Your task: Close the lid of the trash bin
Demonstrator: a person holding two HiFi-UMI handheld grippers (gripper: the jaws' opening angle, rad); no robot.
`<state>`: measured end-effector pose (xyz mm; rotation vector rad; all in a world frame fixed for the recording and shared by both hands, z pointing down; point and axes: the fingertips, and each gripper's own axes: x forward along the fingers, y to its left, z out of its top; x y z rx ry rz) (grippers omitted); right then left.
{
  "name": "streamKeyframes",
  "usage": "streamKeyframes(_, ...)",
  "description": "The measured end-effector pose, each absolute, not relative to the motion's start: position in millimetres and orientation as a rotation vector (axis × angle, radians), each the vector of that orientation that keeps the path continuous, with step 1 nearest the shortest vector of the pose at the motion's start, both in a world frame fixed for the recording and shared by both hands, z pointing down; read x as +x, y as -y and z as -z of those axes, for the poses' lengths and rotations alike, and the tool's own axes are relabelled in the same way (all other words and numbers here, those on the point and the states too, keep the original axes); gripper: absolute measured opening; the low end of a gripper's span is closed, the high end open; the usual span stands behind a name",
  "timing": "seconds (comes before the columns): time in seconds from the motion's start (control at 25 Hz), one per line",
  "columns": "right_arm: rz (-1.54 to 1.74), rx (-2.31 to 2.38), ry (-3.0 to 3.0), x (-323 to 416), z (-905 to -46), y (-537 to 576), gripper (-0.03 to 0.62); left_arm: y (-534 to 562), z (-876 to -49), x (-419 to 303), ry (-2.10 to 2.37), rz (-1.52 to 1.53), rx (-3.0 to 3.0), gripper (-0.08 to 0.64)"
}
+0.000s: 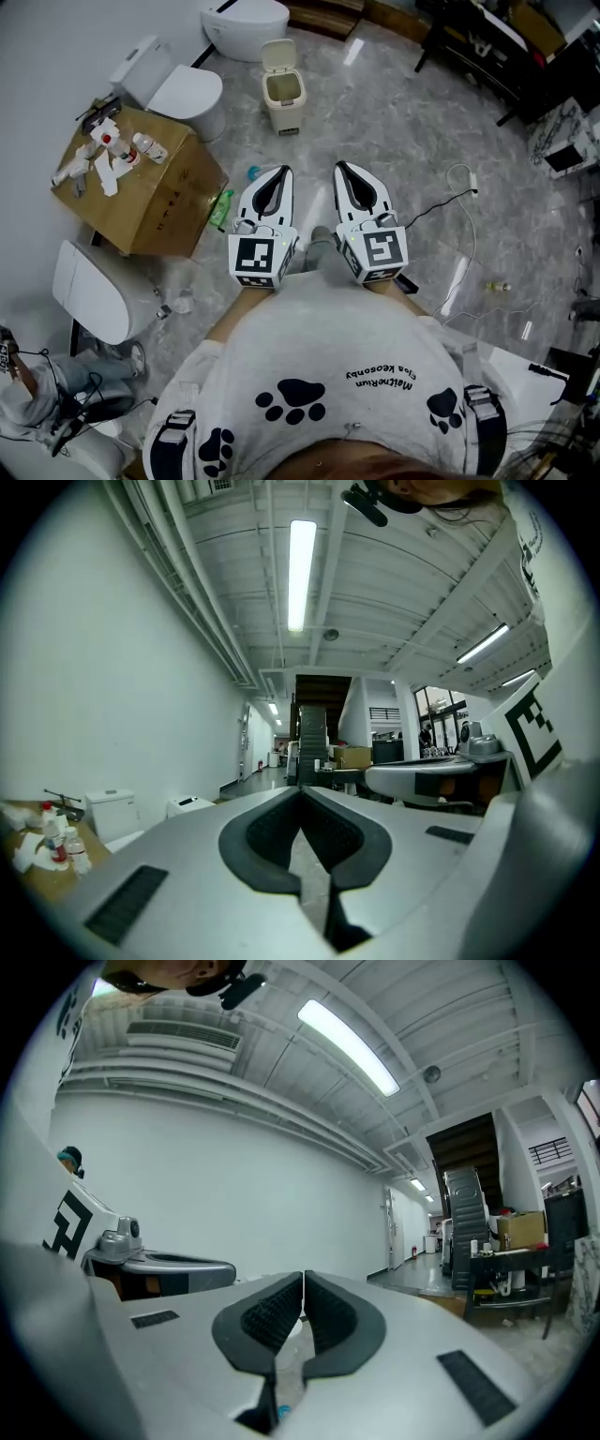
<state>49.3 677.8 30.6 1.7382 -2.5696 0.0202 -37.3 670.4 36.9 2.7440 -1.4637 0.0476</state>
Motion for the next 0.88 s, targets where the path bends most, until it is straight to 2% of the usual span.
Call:
streamKeyframes(0.52,-0.031,1.617,2.646,90.7,-40.6,-539.9,0.032,-541.8,-43.4,-2.7,1.596,-0.019,2.674,0.018)
streamKeyframes(0.88,-0.060,1.525,2.688,111.2,-52.6,-490.5,0.032,-498.8,-51.0,15.7,1.677,-0.044,2.609,0.018)
